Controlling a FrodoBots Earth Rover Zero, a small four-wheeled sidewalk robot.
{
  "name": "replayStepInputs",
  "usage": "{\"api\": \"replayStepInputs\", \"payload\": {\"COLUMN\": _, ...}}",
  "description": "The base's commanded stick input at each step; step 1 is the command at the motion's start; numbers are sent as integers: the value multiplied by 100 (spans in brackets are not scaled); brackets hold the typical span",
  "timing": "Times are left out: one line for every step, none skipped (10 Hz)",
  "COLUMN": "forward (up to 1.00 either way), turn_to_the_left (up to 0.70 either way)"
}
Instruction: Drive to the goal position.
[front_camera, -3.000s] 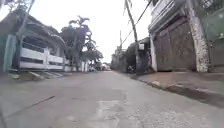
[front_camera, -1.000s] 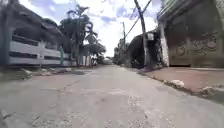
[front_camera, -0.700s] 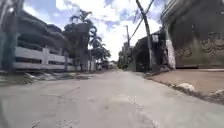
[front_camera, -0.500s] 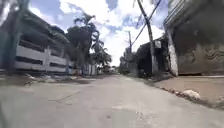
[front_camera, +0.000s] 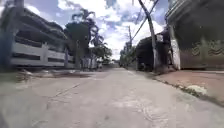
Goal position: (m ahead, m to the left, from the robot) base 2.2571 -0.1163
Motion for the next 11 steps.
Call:
{"api": "replayStepInputs", "payload": {"forward": 70, "turn_to_the_left": 0}}
{"api": "replayStepInputs", "payload": {"forward": 70, "turn_to_the_left": 0}}
{"api": "replayStepInputs", "payload": {"forward": 70, "turn_to_the_left": 0}}
{"api": "replayStepInputs", "payload": {"forward": 70, "turn_to_the_left": 0}}
{"api": "replayStepInputs", "payload": {"forward": 70, "turn_to_the_left": 0}}
{"api": "replayStepInputs", "payload": {"forward": 70, "turn_to_the_left": 0}}
{"api": "replayStepInputs", "payload": {"forward": 70, "turn_to_the_left": 0}}
{"api": "replayStepInputs", "payload": {"forward": 70, "turn_to_the_left": 0}}
{"api": "replayStepInputs", "payload": {"forward": 70, "turn_to_the_left": 0}}
{"api": "replayStepInputs", "payload": {"forward": 70, "turn_to_the_left": 0}}
{"api": "replayStepInputs", "payload": {"forward": 70, "turn_to_the_left": 0}}
